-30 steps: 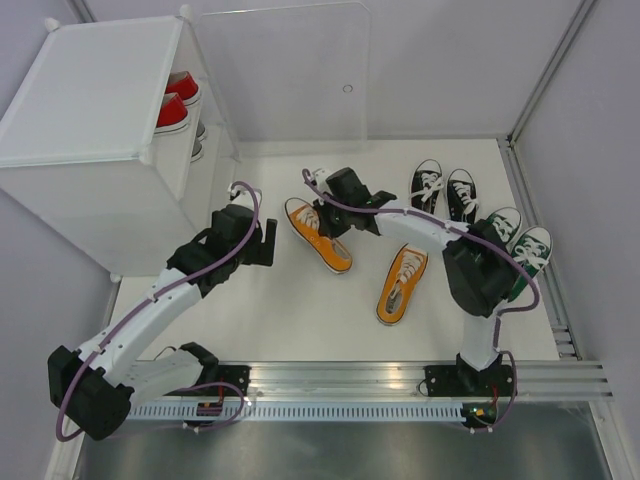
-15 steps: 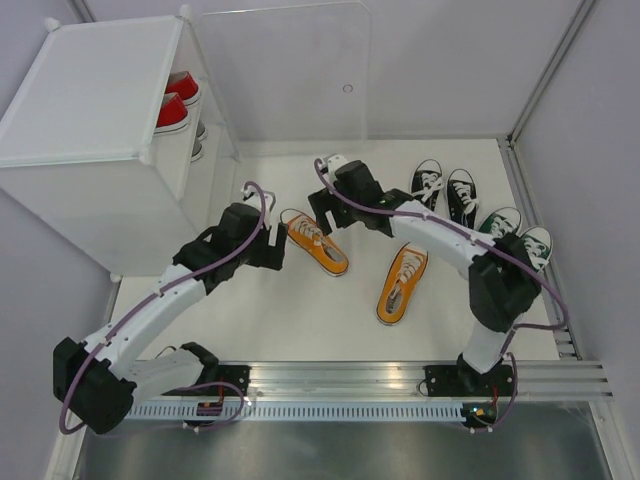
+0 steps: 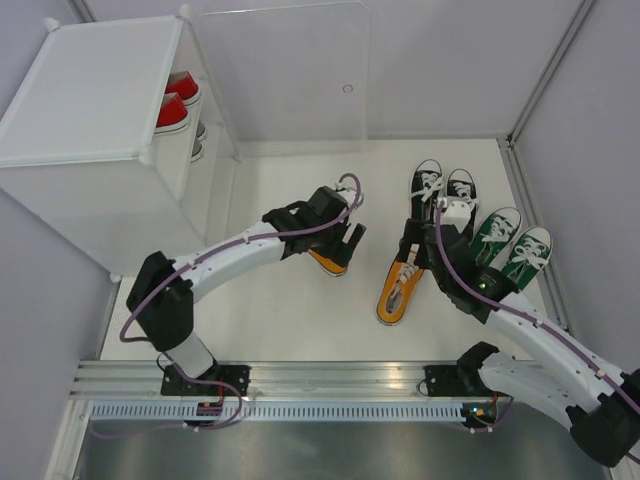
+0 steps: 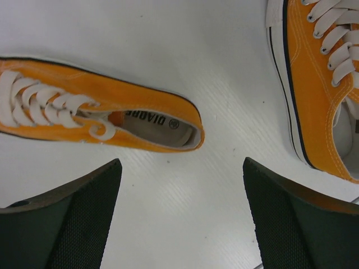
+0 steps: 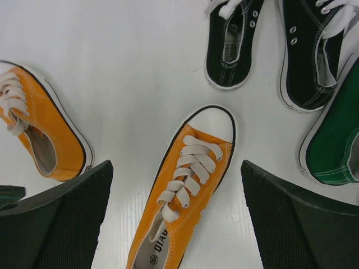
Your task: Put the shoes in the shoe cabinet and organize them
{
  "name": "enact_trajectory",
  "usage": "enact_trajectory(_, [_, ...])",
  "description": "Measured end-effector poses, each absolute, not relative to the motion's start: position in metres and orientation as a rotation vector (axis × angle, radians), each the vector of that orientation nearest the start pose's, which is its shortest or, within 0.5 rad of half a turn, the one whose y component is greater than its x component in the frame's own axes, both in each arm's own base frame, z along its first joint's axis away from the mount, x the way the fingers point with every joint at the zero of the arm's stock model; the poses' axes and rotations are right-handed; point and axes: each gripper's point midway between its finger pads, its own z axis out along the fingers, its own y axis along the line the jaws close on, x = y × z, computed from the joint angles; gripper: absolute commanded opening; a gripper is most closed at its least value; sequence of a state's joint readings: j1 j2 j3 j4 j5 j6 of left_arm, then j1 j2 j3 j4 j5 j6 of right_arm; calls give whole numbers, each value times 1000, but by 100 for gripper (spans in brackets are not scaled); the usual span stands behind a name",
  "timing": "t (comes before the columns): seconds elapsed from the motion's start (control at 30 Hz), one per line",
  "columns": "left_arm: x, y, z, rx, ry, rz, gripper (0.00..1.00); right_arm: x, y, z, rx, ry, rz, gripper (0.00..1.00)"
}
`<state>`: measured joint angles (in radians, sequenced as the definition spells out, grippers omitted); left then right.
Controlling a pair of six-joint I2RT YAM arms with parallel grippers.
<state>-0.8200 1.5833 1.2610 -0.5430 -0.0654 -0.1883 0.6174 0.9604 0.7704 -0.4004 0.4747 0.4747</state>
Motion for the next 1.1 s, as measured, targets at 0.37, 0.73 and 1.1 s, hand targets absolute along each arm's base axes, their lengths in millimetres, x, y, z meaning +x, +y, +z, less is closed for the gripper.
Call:
enact_trajectory(0.37, [289, -348, 88, 910, 2412, -297, 65, 263, 87, 175, 278, 1969, 118, 98])
enact_trajectory(0.73, [287, -333, 68, 908, 2466, -162, 61, 259, 81, 159, 292, 1971, 98, 98])
enact_trajectory(1.1, [278, -331, 65, 821, 2507, -119, 53, 259, 81, 163, 310, 1940, 129, 98])
